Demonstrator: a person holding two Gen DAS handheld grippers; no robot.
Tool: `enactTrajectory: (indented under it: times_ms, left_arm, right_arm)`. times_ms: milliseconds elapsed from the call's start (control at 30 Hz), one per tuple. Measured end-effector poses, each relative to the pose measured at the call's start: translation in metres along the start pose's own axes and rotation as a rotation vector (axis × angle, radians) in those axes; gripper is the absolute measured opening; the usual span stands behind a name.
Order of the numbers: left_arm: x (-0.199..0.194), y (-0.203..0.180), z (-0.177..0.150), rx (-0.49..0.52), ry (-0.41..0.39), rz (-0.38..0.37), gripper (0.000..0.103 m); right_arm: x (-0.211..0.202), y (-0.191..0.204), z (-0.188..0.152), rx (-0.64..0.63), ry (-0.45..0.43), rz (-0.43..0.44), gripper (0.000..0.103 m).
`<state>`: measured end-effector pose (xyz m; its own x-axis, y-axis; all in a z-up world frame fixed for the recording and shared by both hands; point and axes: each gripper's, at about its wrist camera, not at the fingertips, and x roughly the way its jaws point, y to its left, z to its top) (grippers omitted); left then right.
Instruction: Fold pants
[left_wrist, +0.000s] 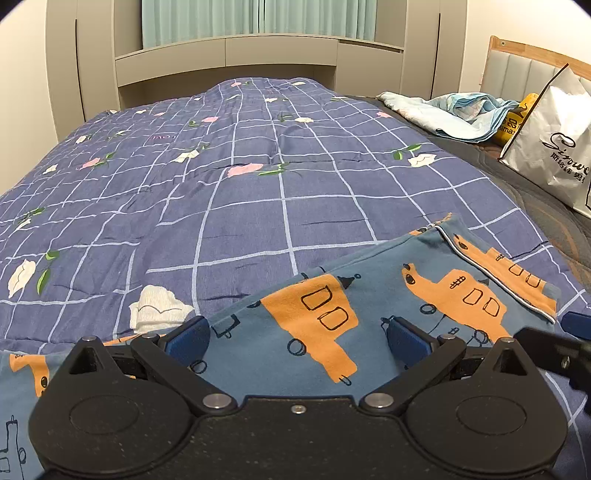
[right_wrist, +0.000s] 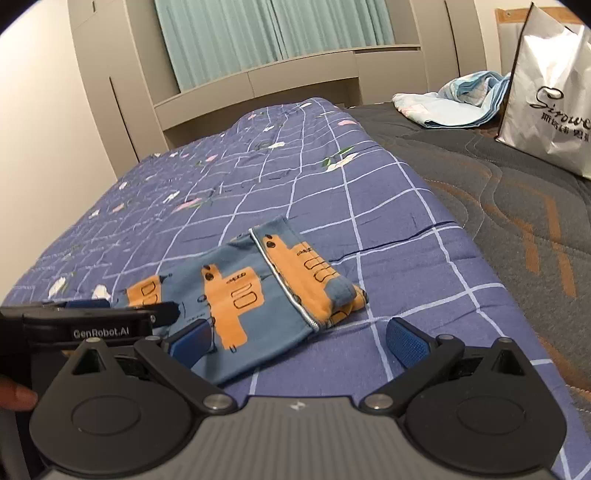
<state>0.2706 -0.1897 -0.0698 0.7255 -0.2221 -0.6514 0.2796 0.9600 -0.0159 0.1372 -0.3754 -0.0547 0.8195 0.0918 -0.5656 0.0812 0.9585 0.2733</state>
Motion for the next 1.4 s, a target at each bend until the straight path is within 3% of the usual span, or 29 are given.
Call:
enactTrajectory:
  times_ms: [100, 167, 333, 600, 733, 833, 1067, 1267, 1400]
  left_arm:
    - [0.001, 0.000, 0.001, 0.000, 0.007, -0.001, 0.103]
    - [0.001, 0.001, 0.004, -0.001, 0.021, -0.004, 0.103]
    - [0.000, 0.006, 0.015, -0.042, 0.066, -0.033, 0.103]
    - [-0.012, 0.009, 0.029, -0.137, 0.049, -0.240, 0.102]
    - [-0.009, 0.005, 0.033, -0.168, 0.064, -0.291, 0.102]
    - [-0.007, 0.008, 0.037, -0.199, 0.079, -0.324, 0.102]
    - [-0.007, 0.023, 0.053, -0.310, 0.092, -0.497, 0.102]
    - [0.003, 0.032, 0.063, -0.390, 0.215, -0.666, 0.102]
    - [0.003, 0.039, 0.060, -0.417, 0.236, -0.699, 0.100]
  right_arm:
    - [0.001, -0.006, 0.002, 0.048, -0.016, -0.002, 0.096]
    - [0.001, -0.008, 0.003, 0.061, -0.024, -0.028, 0.086]
    - [0.004, -0.013, 0.003, 0.103, -0.033, -0.033, 0.078]
    - [0.005, -0.028, 0.001, 0.234, -0.057, 0.025, 0.063]
    - [0.004, -0.036, 0.001, 0.280, -0.065, 0.008, 0.036]
    - [0.002, -0.038, -0.001, 0.288, -0.086, 0.025, 0.024]
    - [-0.011, -0.012, 0.003, 0.134, -0.147, 0.019, 0.013]
    - [-0.027, 0.041, 0.001, -0.142, -0.191, 0.027, 0.012]
    - [-0.033, 0.083, -0.010, -0.337, -0.191, 0.044, 0.012]
